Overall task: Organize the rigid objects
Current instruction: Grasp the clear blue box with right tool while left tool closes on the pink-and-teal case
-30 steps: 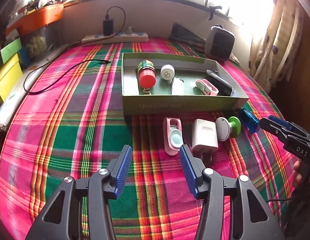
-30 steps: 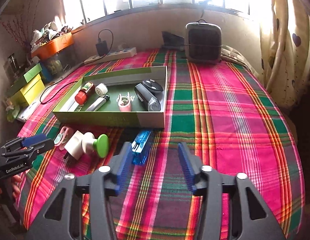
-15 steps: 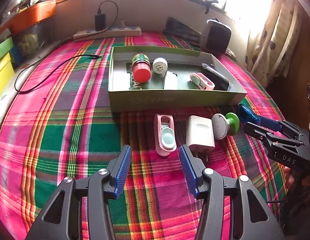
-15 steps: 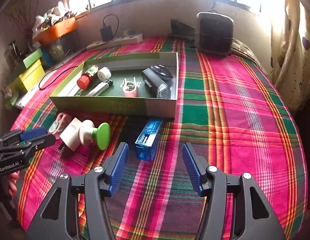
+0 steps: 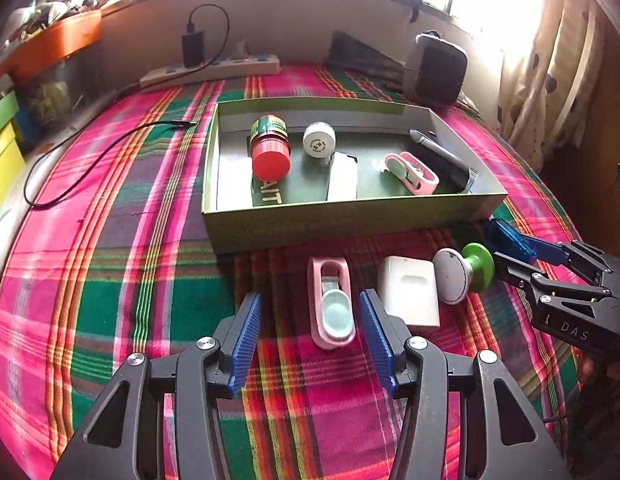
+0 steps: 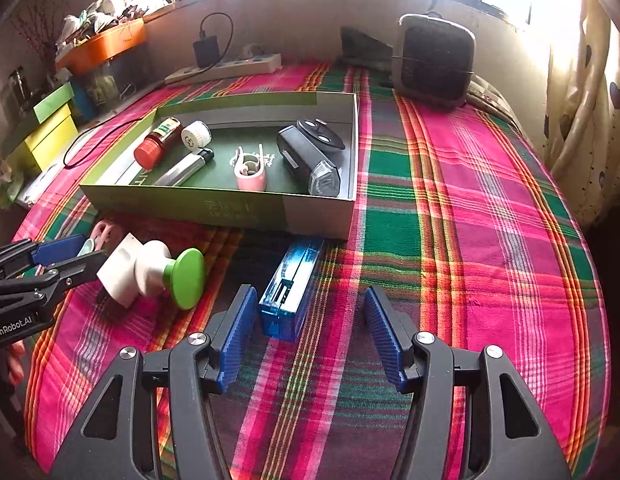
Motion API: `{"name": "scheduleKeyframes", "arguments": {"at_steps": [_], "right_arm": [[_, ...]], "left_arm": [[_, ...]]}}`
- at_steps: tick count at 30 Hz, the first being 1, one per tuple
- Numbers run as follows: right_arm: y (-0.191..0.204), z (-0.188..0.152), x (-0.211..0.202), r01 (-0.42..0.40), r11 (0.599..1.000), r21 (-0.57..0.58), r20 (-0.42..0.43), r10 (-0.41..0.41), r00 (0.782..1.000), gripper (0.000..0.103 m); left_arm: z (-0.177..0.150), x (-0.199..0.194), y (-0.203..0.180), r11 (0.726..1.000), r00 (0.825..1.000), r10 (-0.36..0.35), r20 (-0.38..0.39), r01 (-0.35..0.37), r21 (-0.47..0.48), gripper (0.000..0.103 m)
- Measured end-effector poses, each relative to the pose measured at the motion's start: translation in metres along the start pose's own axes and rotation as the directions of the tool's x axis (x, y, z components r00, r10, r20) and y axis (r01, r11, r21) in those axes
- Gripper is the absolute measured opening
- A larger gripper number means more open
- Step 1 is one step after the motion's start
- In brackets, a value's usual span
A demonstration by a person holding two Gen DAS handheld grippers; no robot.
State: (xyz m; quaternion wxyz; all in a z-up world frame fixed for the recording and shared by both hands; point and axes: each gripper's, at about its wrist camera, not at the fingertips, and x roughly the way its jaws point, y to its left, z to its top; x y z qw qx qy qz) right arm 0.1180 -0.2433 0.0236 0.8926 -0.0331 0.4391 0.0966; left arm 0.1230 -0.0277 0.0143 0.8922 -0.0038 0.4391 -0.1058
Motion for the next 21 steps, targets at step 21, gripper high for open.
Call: {"name": "scheduleKeyframes", "arguments": {"at_steps": [21], "right_arm": [[-0.0076,0.0075,0.0049,0.031,0.999,0.02,0.005,-0.031,0.999,0.05]], "left_arm": [[0.0034,0.0042,0.0061,0.999,0.998,0.049,0.029,-0.049,0.005,0.036]]}}
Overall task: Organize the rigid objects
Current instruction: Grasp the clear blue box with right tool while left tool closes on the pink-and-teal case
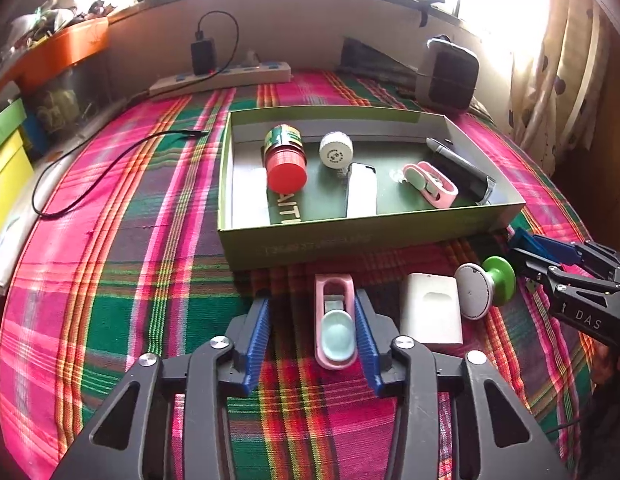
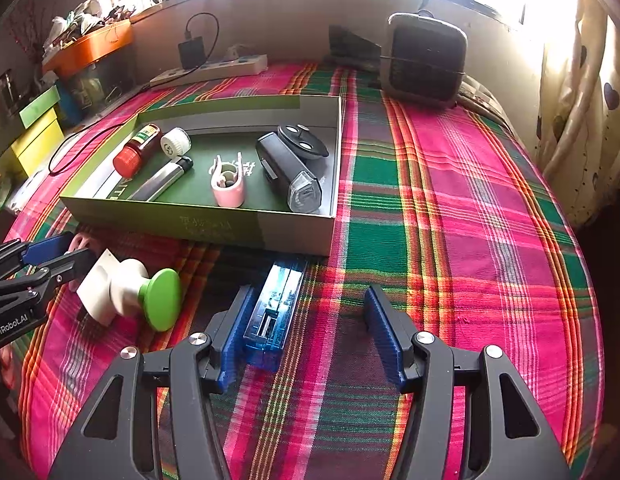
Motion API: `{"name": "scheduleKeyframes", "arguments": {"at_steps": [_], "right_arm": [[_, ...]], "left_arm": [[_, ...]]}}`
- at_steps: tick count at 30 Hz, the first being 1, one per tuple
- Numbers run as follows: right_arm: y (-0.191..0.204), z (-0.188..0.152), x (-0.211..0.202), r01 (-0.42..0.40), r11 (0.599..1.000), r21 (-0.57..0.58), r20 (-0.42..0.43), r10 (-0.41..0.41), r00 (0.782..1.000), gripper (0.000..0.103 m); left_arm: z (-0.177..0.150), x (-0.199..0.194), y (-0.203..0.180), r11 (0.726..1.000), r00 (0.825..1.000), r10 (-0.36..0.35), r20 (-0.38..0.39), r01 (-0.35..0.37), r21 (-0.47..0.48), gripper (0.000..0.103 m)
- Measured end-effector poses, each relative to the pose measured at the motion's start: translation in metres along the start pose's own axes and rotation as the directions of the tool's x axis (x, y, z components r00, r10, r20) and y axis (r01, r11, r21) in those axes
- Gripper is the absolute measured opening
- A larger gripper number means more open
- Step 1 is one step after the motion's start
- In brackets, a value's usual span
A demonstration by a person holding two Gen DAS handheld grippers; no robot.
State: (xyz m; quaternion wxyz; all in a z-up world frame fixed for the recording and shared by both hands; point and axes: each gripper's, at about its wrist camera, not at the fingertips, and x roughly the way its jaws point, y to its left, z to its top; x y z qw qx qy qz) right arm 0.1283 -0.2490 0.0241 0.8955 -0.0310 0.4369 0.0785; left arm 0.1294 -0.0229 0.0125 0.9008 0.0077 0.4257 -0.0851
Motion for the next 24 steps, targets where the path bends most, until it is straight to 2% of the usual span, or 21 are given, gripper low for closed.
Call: {"name": "scheduleKeyframes", "arguments": {"at_steps": [2,4,9,12,24], "right_arm": [[-0.0015,-0.0001,-0.0006,0.003,1.0,0.006,0.002,-0.003,1.0,0.047],[-0.0022,-0.0001,-0.0013,0.004,1.0,0.008,0.005,-0.004,1.0,0.037],[-0.0015,-0.0004,-0.0018,0.002,1.0,0.007,0.006,-0.002,1.0,0.032],[-0.0021,-0.0001,-0.002,0.001,1.0,0.01,0.008,-0.001,1.0,0.024],[-0.004,-0.0001,-0.0033,-0.006,1.0,0.02,0.012,0.006,1.0,0.023]], "left_arm": [[-0.0003,0.0,0.0009,1.0,1.0,0.004,0.001,-0.004,-0.001,0.034],[-0.0007,-0.0002,0.0013,1.0,1.0,0.006,0.003,-0.006,-0.002,0.032],[-0.0012,-0.0009,0.0032,1.0,1.0,0.004,0.005,-0.004,-0.008,0.025],[-0.0009,-0.0012,0.0038,1.0,1.0,0.004,0.005,-0.004,-0.011,0.023],[-0.001,-0.0022,0.0037,1.0,1.0,0.0,0.006,0.0,-0.011,0.021]]}}
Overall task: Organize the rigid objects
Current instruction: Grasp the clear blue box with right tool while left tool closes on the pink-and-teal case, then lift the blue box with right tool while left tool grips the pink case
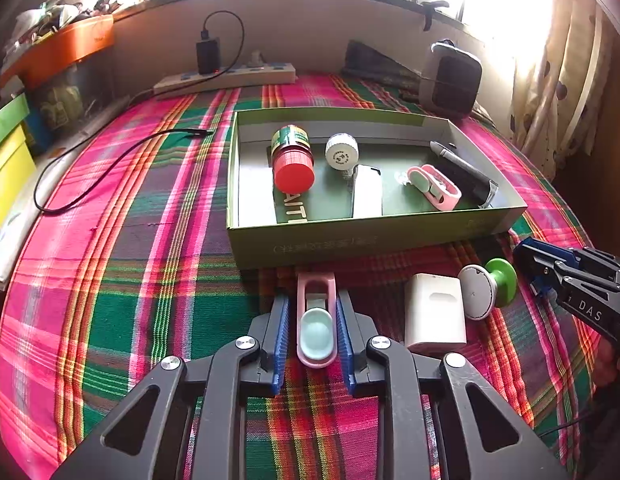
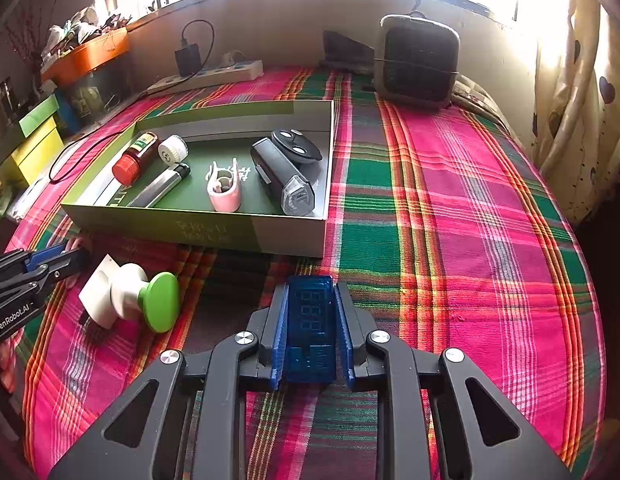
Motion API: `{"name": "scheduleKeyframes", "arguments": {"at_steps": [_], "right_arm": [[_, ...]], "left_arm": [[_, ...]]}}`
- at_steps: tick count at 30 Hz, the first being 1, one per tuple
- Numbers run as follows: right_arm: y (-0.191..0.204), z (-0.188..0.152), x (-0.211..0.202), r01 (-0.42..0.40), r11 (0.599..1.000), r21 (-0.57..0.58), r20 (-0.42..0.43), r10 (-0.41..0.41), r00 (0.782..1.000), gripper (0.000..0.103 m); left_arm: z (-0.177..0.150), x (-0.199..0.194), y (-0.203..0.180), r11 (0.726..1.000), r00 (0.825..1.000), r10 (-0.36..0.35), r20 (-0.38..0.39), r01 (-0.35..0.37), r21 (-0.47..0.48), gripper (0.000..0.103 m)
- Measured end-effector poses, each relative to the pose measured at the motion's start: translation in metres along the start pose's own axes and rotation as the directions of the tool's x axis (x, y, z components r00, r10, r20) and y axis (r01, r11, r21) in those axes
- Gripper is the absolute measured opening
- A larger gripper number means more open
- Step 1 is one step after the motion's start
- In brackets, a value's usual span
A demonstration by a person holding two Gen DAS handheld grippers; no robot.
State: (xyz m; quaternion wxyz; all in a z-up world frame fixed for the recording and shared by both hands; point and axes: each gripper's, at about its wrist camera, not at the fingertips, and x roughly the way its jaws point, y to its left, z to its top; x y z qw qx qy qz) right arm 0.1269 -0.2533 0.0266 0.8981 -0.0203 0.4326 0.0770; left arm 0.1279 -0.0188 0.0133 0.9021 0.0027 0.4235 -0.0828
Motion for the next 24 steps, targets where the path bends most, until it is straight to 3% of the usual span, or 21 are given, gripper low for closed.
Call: {"name": "scheduleKeyframes", "arguments": {"at_steps": [24], "right_arm": [[0.004,-0.0084,-0.0062,0.029,0.999,-0.025,-0.002,-0.029,1.0,0.023]], "left_arm": [[0.0002,-0.0004,-0.0004,1.0,1.0,0.002,0.0,-0.002,0.001,0.019]]}}
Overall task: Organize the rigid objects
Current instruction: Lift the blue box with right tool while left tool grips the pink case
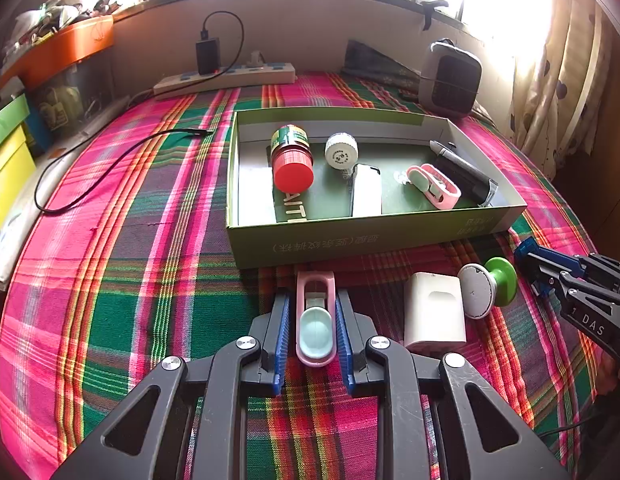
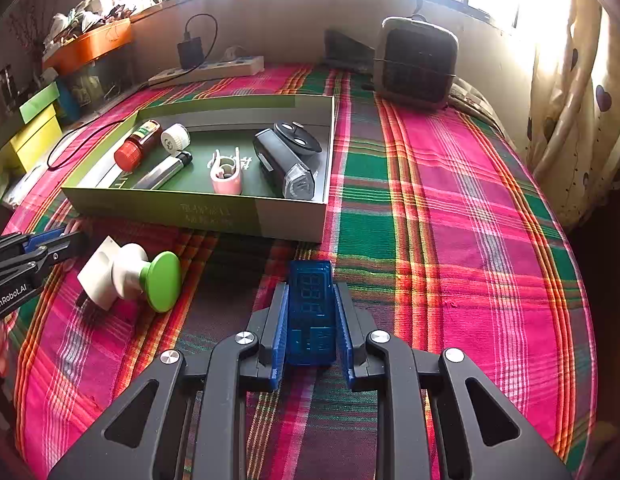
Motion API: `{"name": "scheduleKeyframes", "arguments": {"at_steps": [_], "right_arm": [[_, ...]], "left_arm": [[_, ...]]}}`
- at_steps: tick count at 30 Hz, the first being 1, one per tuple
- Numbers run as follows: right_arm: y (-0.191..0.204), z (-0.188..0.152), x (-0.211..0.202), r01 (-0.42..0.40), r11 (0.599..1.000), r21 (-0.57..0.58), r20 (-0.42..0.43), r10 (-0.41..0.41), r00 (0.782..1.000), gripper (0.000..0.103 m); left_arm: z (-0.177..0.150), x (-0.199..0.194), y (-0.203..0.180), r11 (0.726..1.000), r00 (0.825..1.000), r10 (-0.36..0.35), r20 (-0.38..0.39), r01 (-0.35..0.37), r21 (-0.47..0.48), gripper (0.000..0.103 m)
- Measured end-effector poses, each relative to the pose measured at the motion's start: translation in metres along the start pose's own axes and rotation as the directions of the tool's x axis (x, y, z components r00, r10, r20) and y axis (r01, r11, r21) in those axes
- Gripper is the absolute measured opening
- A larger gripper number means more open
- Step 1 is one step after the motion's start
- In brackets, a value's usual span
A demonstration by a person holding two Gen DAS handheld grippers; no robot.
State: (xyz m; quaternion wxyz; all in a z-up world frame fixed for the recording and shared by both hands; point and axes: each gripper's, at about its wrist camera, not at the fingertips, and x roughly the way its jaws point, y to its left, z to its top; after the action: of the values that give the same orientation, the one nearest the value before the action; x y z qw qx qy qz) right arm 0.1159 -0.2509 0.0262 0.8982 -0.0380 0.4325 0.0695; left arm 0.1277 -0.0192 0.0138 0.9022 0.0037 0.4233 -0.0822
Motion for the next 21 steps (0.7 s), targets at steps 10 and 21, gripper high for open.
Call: {"name": "scheduleKeyframes", "arguments": {"at_steps": [10,21], "right_arm": [[-0.002,0.0,-0.001,-0.006,1.0,0.007,0.006,0.006,1.0,0.023],[-0.004,0.0,-0.004,-0.034,0.999,0.019,0.02,0.034,0.999,0.023]], "left_arm": [[0.0,-0.001,-0.001,1.0,1.0,-0.003,0.0,0.003,0.005,0.017],[0.0,-0.011,-0.003,1.0,1.0,-0.007,0.016,0.007,0.011,0.017]]}}
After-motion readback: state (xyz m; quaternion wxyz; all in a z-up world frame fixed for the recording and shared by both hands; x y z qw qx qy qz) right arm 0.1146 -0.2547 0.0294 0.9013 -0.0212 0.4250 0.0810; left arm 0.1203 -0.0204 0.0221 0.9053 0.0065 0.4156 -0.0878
